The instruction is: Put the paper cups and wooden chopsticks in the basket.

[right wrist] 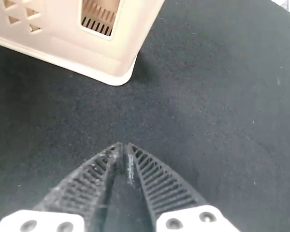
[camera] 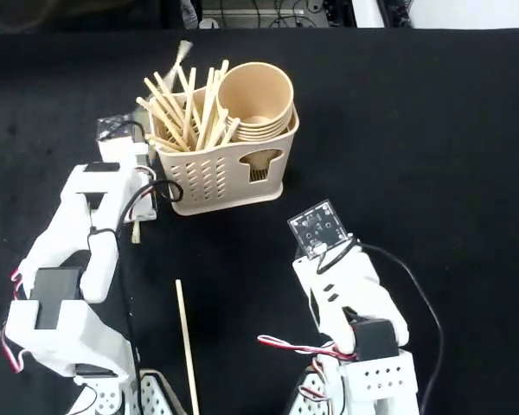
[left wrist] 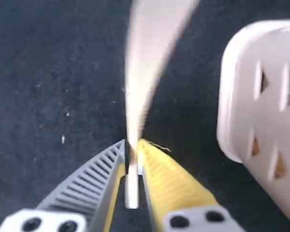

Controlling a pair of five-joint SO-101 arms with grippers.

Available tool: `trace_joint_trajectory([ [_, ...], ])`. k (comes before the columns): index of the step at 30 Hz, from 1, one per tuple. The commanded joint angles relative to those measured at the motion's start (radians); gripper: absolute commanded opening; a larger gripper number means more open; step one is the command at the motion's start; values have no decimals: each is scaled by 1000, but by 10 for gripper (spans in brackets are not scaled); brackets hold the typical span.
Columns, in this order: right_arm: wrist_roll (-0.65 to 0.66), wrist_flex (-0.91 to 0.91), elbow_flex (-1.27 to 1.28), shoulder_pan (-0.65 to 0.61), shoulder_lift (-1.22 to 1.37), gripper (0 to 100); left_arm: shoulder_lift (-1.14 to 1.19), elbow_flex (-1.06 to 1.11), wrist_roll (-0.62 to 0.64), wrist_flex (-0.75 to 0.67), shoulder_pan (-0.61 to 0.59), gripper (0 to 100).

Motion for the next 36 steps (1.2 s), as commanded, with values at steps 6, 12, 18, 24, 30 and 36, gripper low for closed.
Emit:
trace_joint_trajectory([
  [6,5,-21,-2,11,-4,12,-216,8,-63,127,-51,29],
  [12,5,-21,-2,11,-4,12,-684,108,-63,265,-71,29],
  [18,5,-21,-2,11,-4,12,-1287,208,-55,258,-102,29],
  [24,5,-21,-2,9,-4,12,-1706,308,29,-100,-88,29],
  [30,5,-21,-2,11,-4,12,-1683,444,91,-657,94,29],
  [36,6,-41,5,12,-4,12,-1382,450,37,-588,331,29],
])
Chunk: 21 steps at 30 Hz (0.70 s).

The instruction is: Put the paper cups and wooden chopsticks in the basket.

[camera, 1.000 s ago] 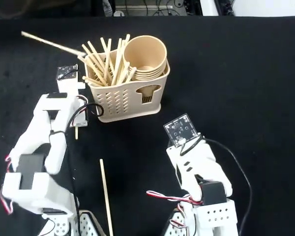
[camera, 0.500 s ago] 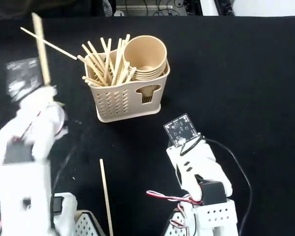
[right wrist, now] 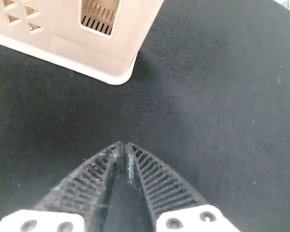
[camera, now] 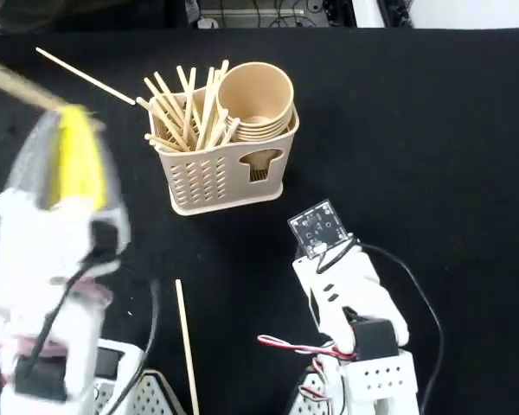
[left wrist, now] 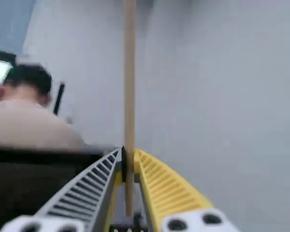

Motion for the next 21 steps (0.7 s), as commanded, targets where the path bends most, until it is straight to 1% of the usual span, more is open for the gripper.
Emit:
trace_joint_trajectory([
  [1,6,-46,10,12,-4,12,236,24,-18,-9,140,29],
  [4,6,-51,13,12,-4,12,325,38,-17,-6,160,29],
  [7,6,-51,13,12,-4,12,351,64,-17,-3,154,35],
  [8,6,-52,13,12,-4,12,351,71,-17,0,153,62],
  [9,6,-52,13,12,-4,12,351,82,-17,6,153,113],
  [10,6,-52,13,12,-4,12,347,82,-5,32,143,167],
  [11,6,-52,13,12,-4,12,339,71,41,64,131,202],
  [13,6,-58,15,12,-4,12,321,36,158,121,104,213],
  [14,6,-58,15,12,-4,12,311,16,173,143,94,216],
  [17,6,-58,15,12,-4,12,272,-56,144,224,85,217],
  [21,6,-57,15,12,-4,12,170,-147,144,341,38,213],
])
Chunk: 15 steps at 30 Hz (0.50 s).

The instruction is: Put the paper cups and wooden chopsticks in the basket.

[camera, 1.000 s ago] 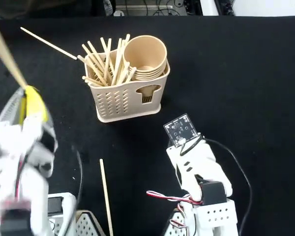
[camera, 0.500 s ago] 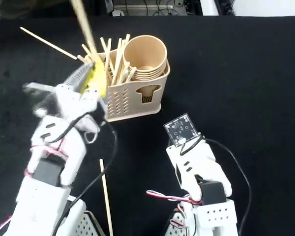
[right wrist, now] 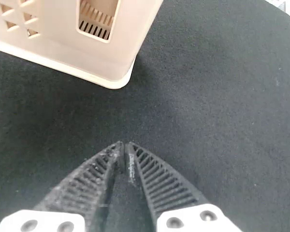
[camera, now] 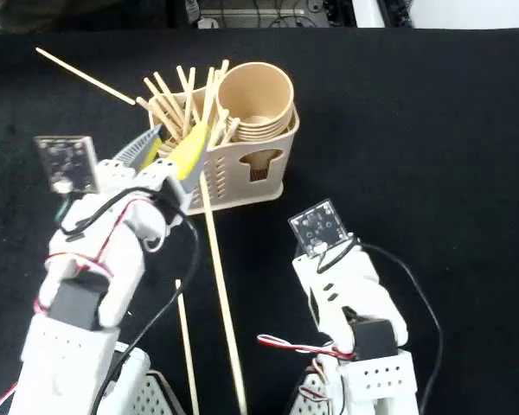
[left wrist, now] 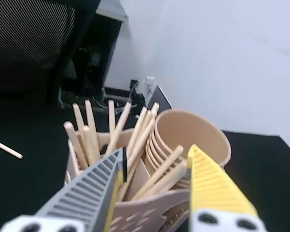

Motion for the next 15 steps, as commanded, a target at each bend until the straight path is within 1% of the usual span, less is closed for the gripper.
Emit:
trace_joint_trajectory([
  [1,6,-18,-4,11,-4,12,-129,-145,9,126,-79,213],
  [5,6,-18,-4,11,-4,13,-190,-223,12,233,-243,213],
  [9,6,-18,-4,11,-4,13,-149,-226,25,284,-404,215],
  [11,6,-11,-12,12,-4,13,-103,-228,26,333,-473,215],
  [13,23,32,-51,12,-2,13,-44,-226,26,388,-530,216],
  [15,51,135,-134,3,-2,12,35,-226,25,439,-568,217],
])
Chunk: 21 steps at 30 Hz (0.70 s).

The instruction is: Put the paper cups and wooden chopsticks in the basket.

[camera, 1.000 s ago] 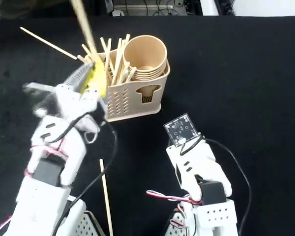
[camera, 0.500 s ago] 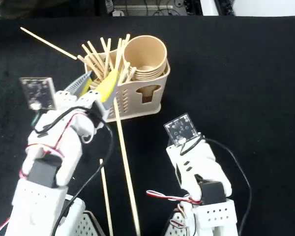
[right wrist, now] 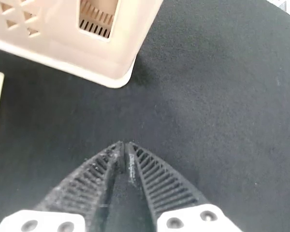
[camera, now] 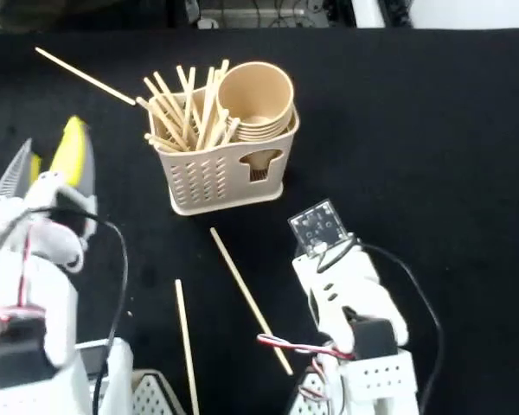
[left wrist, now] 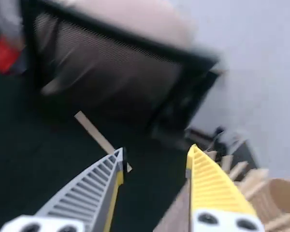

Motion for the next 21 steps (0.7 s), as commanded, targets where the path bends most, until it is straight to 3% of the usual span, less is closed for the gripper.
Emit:
trace_joint_trajectory([
  [1,51,167,-173,-14,1,12,164,-36,8,100,-105,217],
  [5,117,298,-268,-170,15,12,393,-48,-63,166,-120,217],
  [13,184,261,-331,-445,366,19,730,8,-163,187,-208,213],
  [17,71,138,-420,-563,685,116,727,124,-221,86,-246,212],
  [21,-6,-38,-484,-597,1001,152,635,297,-227,-81,-266,212],
])
